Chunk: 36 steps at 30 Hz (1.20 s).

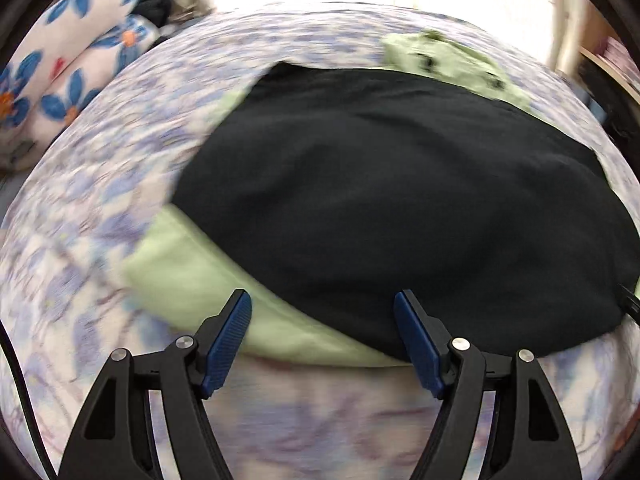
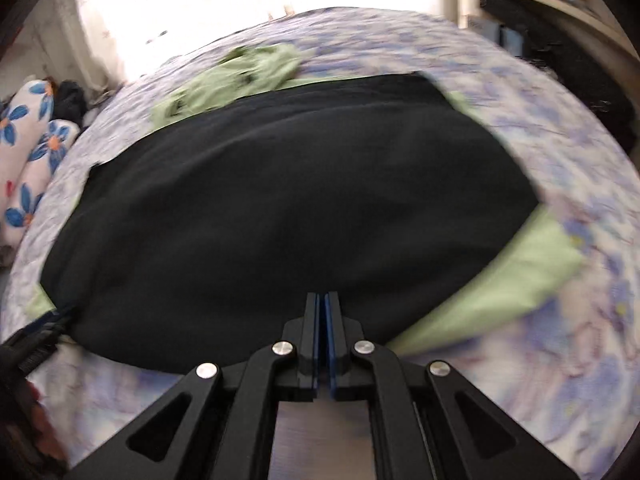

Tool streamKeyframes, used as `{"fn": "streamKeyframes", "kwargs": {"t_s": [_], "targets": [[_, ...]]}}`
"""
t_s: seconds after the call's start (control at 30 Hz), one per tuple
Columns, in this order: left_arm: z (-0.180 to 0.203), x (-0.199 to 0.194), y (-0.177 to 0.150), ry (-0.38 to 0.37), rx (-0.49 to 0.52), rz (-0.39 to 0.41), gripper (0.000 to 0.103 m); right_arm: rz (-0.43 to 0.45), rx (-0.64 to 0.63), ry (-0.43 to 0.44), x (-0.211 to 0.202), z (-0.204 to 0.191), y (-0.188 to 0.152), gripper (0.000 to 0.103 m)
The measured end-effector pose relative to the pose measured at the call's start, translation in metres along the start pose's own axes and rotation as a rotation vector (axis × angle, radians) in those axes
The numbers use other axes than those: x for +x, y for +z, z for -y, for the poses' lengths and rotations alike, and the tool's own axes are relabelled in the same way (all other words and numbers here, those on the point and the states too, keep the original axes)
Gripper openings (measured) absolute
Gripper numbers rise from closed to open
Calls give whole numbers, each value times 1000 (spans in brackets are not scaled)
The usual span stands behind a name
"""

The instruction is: Fold large clothes

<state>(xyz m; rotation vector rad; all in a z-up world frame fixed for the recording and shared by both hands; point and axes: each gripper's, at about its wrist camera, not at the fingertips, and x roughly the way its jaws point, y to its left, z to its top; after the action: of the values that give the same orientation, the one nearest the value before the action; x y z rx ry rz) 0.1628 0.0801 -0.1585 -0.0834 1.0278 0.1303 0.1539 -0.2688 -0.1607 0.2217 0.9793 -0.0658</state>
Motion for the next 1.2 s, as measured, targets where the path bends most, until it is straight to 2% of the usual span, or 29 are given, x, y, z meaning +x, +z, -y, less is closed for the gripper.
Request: {"fn": "streamKeyframes", "kwargs": {"t_s": [0.03,0.1,0.13,0.23,0.3,0.43,0.63,0.77,0.87,0.93,1.1,1.2], "targets": [[-9,0,-1,-3,-26,-7,73,-1,31,2,-3,11,1,0],[-21,-2,-2,-13,-55,-14,73,-9,70,-161,-7,35,1,0],[-24,-3,-4,-8,-57,-12,73,-15,85,-196,-8,42,0,3],[-26,-9,-12,9,-54,-4,74,-34,196,-129,-15,72,-7,3],[-28,-9,-18,19,-66,-12,74,-47,210,-132,-20,76,-12,3],[-36,-15,-24,4,-104,-14,74,-34,188,-136,-33,66,-22,3],[-34,-31,-23,-10,-83,27,74,-57,151,-120,-32,47,-20,3],[-27,-43,-12,-9,-25,19,74,-52,128,-43,-32,30,-13,3],[-22,-52,9,-41,-1,26,74,-78,95,9,-30,12,5,3],[-18,-57,36,-64,25,28,74,-64,76,33,-33,1,27,3],[6,-63,128,-121,112,51,74,26,-9,94,-49,-30,114,3],[25,-60,186,-161,160,61,74,14,-49,113,-41,-43,173,5]]}}
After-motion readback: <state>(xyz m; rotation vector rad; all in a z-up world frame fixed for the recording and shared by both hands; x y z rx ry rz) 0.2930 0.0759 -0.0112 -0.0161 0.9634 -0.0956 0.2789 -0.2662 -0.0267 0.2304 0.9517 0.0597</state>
